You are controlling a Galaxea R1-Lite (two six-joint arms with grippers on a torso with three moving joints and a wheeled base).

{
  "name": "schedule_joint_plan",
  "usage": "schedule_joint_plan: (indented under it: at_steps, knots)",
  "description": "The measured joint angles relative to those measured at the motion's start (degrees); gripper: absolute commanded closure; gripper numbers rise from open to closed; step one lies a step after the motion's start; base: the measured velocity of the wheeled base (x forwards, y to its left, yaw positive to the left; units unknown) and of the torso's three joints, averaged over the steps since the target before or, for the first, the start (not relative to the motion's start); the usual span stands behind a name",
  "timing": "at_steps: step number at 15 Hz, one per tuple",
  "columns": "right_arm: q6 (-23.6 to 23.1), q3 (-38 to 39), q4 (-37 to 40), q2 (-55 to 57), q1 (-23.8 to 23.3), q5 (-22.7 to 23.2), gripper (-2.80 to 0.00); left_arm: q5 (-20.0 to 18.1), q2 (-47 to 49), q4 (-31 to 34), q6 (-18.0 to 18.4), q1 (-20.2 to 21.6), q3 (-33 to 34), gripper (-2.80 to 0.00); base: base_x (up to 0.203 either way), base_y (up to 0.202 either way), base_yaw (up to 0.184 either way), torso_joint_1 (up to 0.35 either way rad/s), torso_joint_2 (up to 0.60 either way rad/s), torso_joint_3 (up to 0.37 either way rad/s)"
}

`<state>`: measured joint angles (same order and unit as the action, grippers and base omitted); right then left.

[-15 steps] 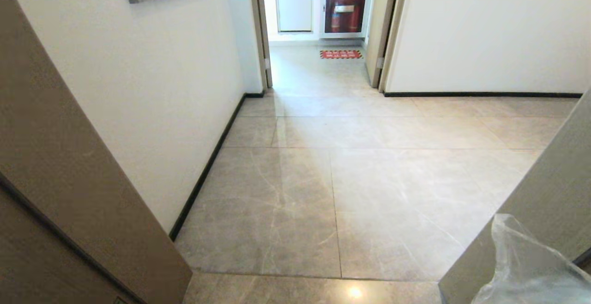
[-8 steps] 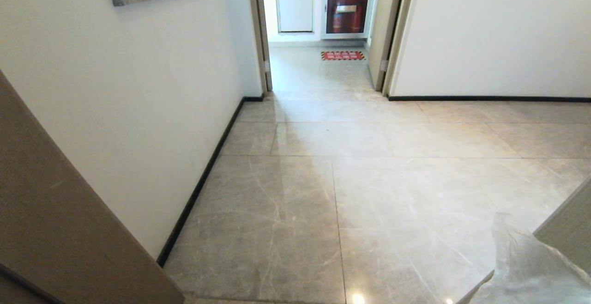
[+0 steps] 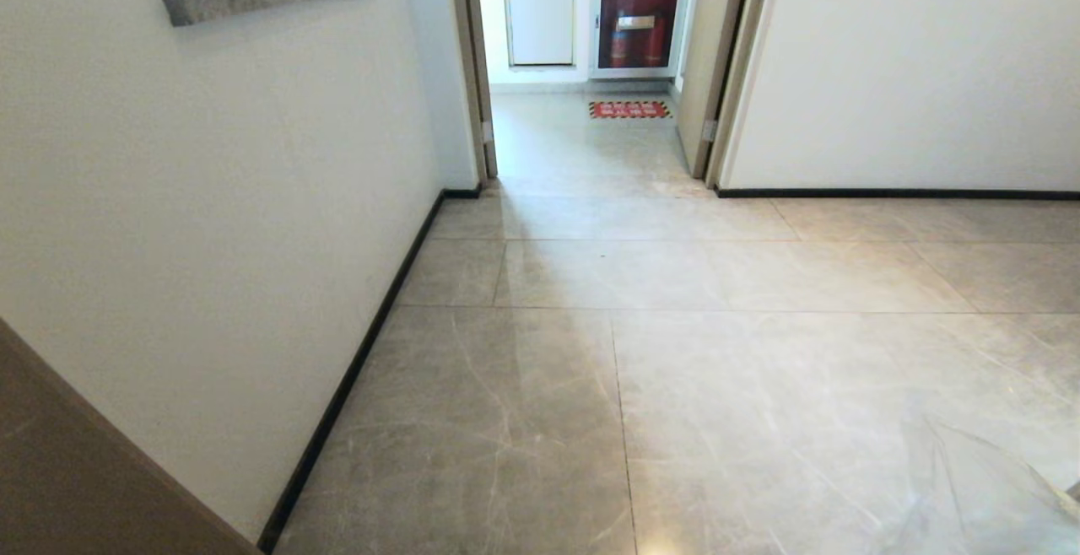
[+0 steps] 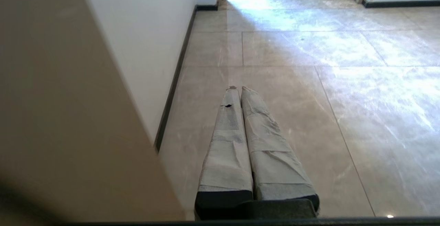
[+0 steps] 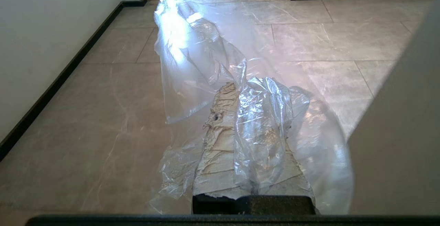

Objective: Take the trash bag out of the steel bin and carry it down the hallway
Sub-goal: Put the trash bag at the door

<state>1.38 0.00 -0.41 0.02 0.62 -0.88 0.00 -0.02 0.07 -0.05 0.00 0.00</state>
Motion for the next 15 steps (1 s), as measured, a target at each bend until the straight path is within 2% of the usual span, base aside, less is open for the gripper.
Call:
schedule_joint_plan:
  at_steps: [15]
  knots:
    - [0.0, 0.0, 0.0, 0.0, 0.0, 0.0, 0.0, 0.0, 0.0, -0.1, -0.1, 0.0, 0.0, 0.0, 0.195, 0.0, 0.001, 0.002, 0.0, 0.002]
